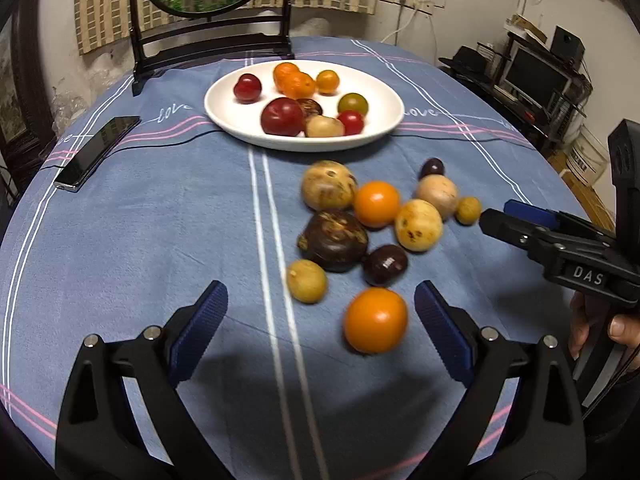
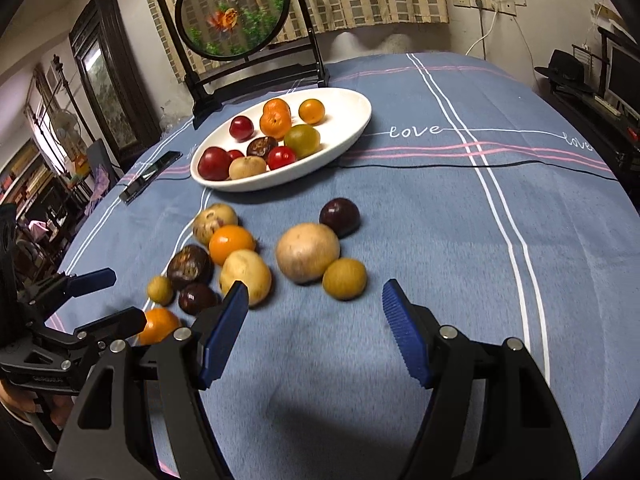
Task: Organize fruits
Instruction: 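Grasp the large orange mandarin with the left tool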
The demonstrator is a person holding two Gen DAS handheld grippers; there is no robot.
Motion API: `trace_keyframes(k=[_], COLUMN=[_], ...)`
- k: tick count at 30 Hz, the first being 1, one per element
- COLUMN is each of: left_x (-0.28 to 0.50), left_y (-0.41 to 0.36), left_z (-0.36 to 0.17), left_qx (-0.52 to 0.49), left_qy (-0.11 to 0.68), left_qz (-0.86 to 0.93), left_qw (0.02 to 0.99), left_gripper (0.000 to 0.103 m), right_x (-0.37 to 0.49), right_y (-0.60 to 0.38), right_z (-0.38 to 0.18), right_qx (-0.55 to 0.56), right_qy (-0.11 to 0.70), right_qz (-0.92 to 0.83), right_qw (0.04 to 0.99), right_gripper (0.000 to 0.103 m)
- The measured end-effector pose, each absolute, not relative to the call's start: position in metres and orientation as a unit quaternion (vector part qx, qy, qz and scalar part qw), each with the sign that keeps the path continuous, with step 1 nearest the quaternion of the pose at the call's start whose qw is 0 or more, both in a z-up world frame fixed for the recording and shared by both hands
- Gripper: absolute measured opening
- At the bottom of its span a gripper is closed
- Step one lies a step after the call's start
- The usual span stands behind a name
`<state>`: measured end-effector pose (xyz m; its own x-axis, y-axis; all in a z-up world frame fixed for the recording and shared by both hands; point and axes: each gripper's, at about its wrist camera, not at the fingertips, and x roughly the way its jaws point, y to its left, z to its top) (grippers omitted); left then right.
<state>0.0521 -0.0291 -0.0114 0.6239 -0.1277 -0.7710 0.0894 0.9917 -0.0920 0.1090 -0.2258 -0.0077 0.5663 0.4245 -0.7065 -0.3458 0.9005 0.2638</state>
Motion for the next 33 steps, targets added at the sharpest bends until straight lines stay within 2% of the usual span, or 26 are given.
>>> trace_keyframes(k=[7,10,12,14,18,19,24,26,28,31,33], left_x=[0.042,0.042,0.041,0.043,0.043,0.043,0.045,0.049,0.050,0.052,0.052], left_y=[-0.046,-0.048,-0.048,-0.048,-0.053,-0.056,-0.058,-0.057,-0.058,-0.062,-0.064], left_z=[-0.021,-0.028,-0.032,-0.037,-0.040,-0.040,-0.039,-0.041,-0.043,-0.043,-0.042], left_qx=[-0.001,0.001,0.000,-0.006,-0.008,-0.006,-0.002,0.002,0.006,0.018,0.019], left_qy=[0.432,0.438,0.438,0.448,0.452,0.451,0.447,0.449,0.448,0.443,0.440], left_qz=[-0.075,-0.072,-0.072,-0.077,-0.094,-0.103,-0.105,-0.097,-0.096,-0.098,-0.105], left_qw=[0.899,0.896,0.896,0.890,0.887,0.887,0.888,0.888,0.889,0.891,0.892], left_gripper=[0.096,0.093,0.081,0.059,0.046,0.038,0.038,0.050,0.052,0.050,0.037], right_x=[0.098,0.096,0.093,0.091,0.089,0.088,0.088,0.089,0.091,0.092,0.093], right_y=[-0.232,-0.233,-0.234,-0.234,-0.234,-0.234,-0.233,-0.231,-0.228,-0.228,-0.227], right_z=[-0.009,-0.010,-0.011,-0.012,-0.013,-0.013,-0.015,-0.016,-0.016,-0.017,-0.018], right_qx=[0.049,0.050,0.051,0.052,0.052,0.052,0.049,0.045,0.039,0.036,0.035], right_qy=[0.413,0.413,0.413,0.414,0.416,0.416,0.418,0.421,0.425,0.429,0.431], right_qz=[0.216,0.216,0.217,0.217,0.219,0.219,0.222,0.221,0.217,0.213,0.211], right_qw=[0.884,0.883,0.883,0.882,0.881,0.881,0.880,0.879,0.878,0.877,0.877], right_gripper=[0.070,0.070,0.070,0.070,0.070,0.070,0.070,0.070,0.070,0.070,0.070])
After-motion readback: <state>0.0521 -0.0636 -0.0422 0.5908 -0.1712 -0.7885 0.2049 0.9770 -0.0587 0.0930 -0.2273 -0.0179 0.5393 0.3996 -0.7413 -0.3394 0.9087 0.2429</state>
